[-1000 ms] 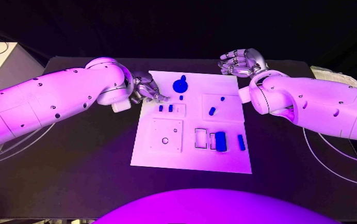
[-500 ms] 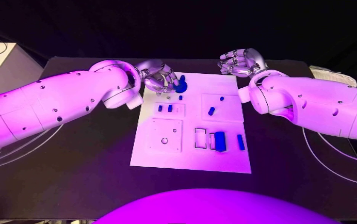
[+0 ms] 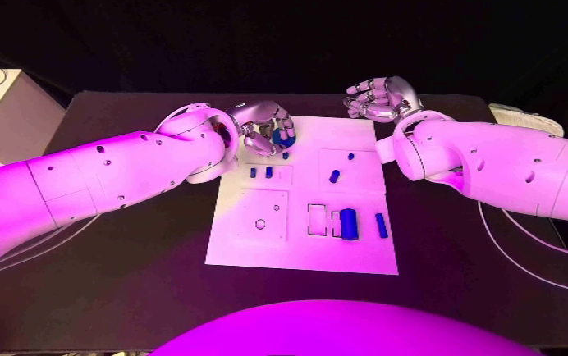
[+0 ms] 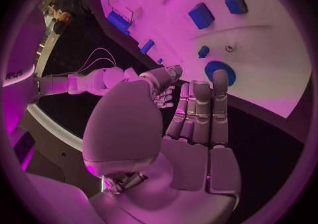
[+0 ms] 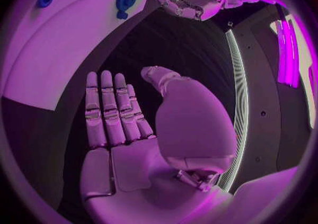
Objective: Assemble the parts on the task board
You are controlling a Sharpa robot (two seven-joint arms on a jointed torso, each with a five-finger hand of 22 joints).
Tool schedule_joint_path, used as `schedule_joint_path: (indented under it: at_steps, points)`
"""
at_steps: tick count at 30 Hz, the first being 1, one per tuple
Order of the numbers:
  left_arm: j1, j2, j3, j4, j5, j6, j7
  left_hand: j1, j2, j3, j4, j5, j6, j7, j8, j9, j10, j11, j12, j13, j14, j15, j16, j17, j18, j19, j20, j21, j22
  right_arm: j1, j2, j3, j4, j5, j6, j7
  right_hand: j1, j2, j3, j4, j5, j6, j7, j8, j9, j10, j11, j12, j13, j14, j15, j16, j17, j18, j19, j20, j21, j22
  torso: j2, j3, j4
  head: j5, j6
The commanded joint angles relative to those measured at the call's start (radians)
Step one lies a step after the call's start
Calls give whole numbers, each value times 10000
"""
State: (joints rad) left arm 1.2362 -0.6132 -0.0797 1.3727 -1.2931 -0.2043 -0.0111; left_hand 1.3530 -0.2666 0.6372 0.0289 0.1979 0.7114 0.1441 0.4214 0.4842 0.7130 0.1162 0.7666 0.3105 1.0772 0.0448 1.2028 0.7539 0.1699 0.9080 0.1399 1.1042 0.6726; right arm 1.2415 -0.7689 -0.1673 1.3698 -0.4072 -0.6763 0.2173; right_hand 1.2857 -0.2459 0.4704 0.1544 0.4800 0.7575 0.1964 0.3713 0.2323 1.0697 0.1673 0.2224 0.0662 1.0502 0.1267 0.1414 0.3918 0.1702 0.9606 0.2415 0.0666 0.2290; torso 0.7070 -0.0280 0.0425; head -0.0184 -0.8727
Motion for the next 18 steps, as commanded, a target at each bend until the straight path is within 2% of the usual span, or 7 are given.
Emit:
schedule_joint_path:
  at_steps: [1,10,18]
  points:
    - [-13,209,-33,-164,-1471,144,-378,-20,-44,-103,0,-65,177,-31,59,-64,-100,-9,-79,-74,-54,18,105,-12,138,-26,48,63,22,-5,-4,2,51,4,170,177,-22,40,26,-61,65,-75,434,59,-15,-66,31,49,-17,-30,29,-38,-14,136,-22,20,22,-19,12,7,-12,-13,23]
    - [-26,646,-123,-627,-1982,1020,-749,3,-26,-190,-37,-62,183,-21,-20,-326,-289,71,-214,-320,-136,90,228,-322,131,-8,109,155,114,-5,0,3,72,5,166,177,-22,40,26,-61,65,-75,434,59,-15,-66,31,49,-17,-30,29,-38,-14,136,-22,20,22,-19,-1,11,-10,-51,1]
    - [-29,878,-153,-869,-2105,1209,-696,57,58,-130,-88,-48,508,-49,-48,-618,153,6,-78,-529,295,45,742,-24,28,468,94,621,790,-4,1,3,85,6,138,191,-22,40,26,-61,65,-75,434,59,-15,-66,31,49,-17,-30,29,-38,-14,136,-22,20,22,-19,-6,10,-4,-80,1]
